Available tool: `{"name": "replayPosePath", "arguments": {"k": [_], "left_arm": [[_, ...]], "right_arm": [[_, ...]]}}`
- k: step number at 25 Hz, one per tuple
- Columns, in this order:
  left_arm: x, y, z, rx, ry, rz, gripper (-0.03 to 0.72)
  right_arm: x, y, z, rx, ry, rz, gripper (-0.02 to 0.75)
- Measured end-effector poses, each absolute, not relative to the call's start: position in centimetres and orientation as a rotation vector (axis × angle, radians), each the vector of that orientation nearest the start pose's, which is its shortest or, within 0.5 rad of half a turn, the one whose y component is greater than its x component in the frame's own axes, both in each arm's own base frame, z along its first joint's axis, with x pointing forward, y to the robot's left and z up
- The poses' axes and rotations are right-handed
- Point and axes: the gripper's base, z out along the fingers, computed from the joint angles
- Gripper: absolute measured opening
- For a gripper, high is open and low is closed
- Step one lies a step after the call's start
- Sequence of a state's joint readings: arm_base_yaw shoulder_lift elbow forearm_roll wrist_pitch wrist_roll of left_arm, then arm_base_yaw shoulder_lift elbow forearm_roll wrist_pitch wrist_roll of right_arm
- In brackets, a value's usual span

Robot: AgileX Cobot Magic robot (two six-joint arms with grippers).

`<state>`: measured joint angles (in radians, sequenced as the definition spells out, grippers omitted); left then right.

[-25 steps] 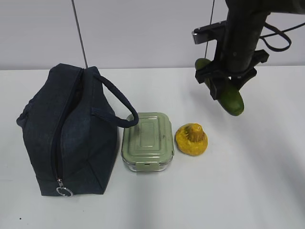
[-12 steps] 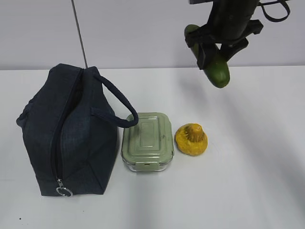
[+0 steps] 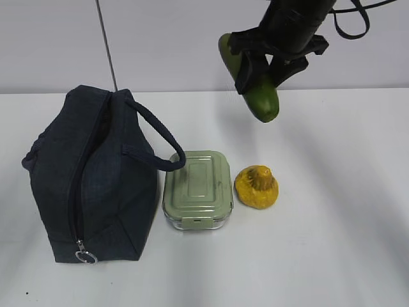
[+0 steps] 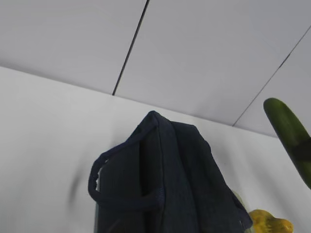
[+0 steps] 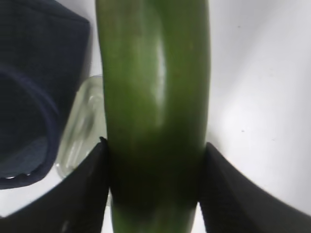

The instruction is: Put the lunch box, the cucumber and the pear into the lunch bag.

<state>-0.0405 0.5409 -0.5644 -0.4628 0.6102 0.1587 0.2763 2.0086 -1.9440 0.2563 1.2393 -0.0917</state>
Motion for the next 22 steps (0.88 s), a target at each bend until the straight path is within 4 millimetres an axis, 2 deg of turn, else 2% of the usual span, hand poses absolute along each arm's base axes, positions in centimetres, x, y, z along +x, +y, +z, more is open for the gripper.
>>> {"name": "replayPosePath", "arguments": {"k": [7,13,16,19,22], "left_arm": [[18.4,-4.3,30.8,0.063,2.214,-0.575,0.274],[24.2,-5.3,29.4,0.143,2.429,-0.670,0.274],[26.1,-5.6,28.0,0.174,2.528,-0.700,0.274],[27.0,-5.6,26.4,0.180,2.600,-0.711,0.270],[27.5,-5.6,25.4,0.186,2.644,-0.707,0.218]], "right_arm": [[40.9,15.5,31.3,-0.490,2.703,0.657,0.389],[40.5,16.6,31.6,-0.534,2.677,0.737,0.388],[39.9,18.0,31.6,-0.585,2.671,0.754,0.388],[39.3,19.6,31.8,-0.617,2.650,0.806,0.388],[39.1,20.8,32.1,-0.603,2.606,0.887,0.388]]}}
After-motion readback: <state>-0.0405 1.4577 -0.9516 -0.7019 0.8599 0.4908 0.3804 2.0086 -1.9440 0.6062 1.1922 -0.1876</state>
